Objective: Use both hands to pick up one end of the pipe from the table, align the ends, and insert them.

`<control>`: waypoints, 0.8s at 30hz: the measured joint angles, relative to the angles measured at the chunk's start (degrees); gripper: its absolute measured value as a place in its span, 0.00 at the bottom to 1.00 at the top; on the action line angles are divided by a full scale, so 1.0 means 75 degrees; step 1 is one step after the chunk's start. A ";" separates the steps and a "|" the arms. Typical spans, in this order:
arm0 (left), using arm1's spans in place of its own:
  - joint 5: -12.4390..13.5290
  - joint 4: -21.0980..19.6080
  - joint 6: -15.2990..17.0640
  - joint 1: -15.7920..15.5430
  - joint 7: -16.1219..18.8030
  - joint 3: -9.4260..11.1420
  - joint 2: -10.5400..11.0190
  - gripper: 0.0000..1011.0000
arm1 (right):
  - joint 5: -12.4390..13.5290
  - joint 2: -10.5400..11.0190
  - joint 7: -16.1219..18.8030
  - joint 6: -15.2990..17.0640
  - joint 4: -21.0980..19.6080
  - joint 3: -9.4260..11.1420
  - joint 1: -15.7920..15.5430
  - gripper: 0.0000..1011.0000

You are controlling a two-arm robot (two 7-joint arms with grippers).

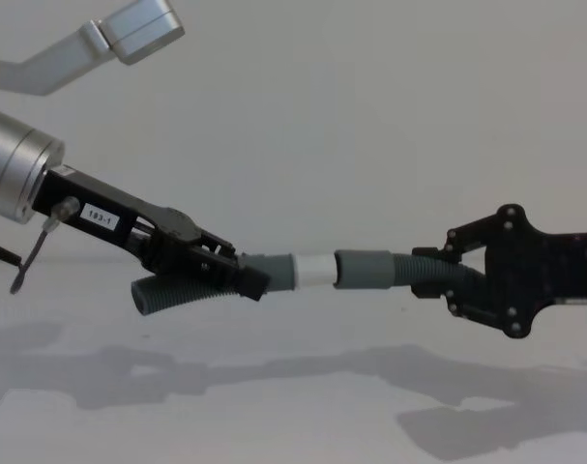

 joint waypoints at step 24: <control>0.0000 0.0000 0.0000 0.0000 0.0000 0.0000 0.0000 0.33 | 0.0211 0.0117 0.0020 0.0086 -0.0149 -0.0126 0.0011 0.22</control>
